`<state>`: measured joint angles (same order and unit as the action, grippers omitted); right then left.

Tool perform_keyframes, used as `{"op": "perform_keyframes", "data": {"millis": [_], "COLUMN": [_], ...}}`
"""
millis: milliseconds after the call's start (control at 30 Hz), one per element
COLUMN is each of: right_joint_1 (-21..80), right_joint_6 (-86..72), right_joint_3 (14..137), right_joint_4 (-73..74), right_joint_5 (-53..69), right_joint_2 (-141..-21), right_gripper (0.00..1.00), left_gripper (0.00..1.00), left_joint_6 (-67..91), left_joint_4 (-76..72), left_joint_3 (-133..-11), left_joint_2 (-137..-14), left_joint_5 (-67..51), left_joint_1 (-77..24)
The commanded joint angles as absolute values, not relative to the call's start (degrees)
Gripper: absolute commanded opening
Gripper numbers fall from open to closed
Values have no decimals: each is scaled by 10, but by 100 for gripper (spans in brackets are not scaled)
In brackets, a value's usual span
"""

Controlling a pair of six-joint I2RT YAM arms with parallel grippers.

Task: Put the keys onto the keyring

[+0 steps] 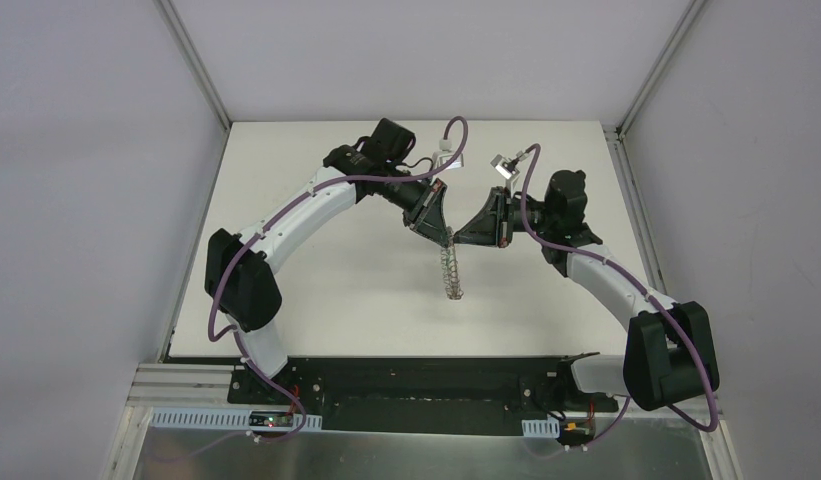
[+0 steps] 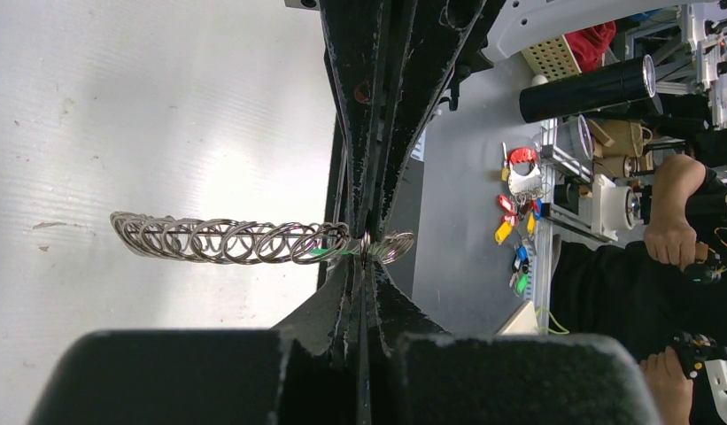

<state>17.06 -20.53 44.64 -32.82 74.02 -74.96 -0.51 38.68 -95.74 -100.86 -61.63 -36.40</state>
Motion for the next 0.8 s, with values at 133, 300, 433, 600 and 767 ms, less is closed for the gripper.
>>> {"op": "perform_keyframes", "data": {"millis": [133, 300, 433, 600, 767], "right_joint_1": [168, 168, 169, 168, 169], "right_joint_6": [-182, -181, -180, -158, -78], "right_joint_3": [445, 443, 442, 452, 475], "right_joint_4": [-350, -349, -347, -321, -229], "right_joint_5": [755, 755, 755, 751, 752], "right_joint_2": [-736, -733, -730, -720, -704], "right_gripper": [0, 0, 4, 18, 30], "left_gripper": [0, 0, 0, 0, 0], "left_joint_6": [-2, 17, 12, -76, -150], "left_joint_4": [379, 377, 379, 502, 648], "left_joint_3": [-973, -980, -984, -1032, -1089], "left_joint_2": [-993, -993, -994, -1018, -1054], "left_joint_5": [-623, -616, -616, -621, -624], "left_joint_1": [-356, -350, -349, -355, -363]}}
